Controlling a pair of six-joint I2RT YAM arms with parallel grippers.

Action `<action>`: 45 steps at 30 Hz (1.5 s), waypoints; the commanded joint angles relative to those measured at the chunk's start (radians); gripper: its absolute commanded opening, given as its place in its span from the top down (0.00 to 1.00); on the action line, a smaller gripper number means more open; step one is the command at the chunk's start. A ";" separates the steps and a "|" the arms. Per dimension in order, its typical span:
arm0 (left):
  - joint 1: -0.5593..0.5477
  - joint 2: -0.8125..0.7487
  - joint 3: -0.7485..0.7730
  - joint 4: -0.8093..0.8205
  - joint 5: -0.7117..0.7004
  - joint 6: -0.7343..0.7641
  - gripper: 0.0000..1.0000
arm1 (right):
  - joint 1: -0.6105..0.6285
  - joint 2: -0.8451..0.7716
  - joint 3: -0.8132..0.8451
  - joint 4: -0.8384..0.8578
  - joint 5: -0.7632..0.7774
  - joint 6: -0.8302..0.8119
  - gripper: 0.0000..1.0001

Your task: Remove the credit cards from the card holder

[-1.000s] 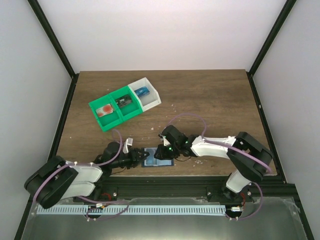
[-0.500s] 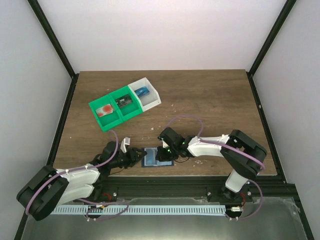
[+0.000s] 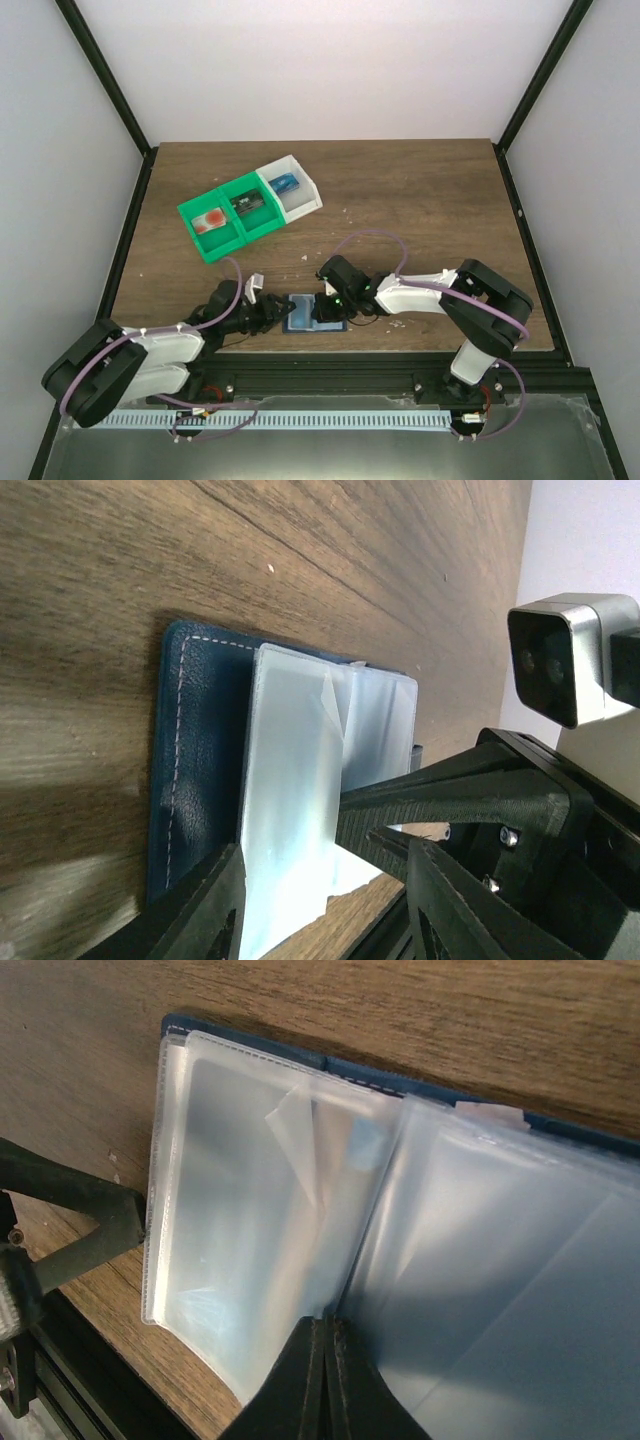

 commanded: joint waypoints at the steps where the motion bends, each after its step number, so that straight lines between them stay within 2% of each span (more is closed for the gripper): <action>1: 0.004 0.048 0.040 0.020 0.010 0.050 0.55 | 0.008 0.010 -0.014 0.005 0.024 -0.011 0.99; 11: 0.004 0.081 0.074 -0.036 -0.008 0.098 0.67 | 0.008 0.007 -0.017 0.005 0.027 -0.013 0.99; 15: 0.004 0.016 0.085 -0.079 -0.016 0.103 0.59 | 0.008 0.005 -0.012 0.001 0.030 -0.016 0.99; 19: 0.004 -0.016 0.074 -0.025 0.009 0.076 0.54 | 0.008 0.005 -0.012 0.004 0.030 -0.014 0.99; 31: 0.004 0.114 0.106 -0.005 0.005 0.162 0.50 | 0.008 0.007 -0.019 0.012 0.029 -0.015 1.00; 38: 0.003 0.108 0.155 -0.146 -0.058 0.240 0.48 | 0.007 0.006 -0.019 0.006 0.035 -0.019 1.00; 45: 0.004 0.096 0.158 -0.178 -0.069 0.247 0.48 | 0.008 0.007 -0.022 0.009 0.036 -0.020 1.00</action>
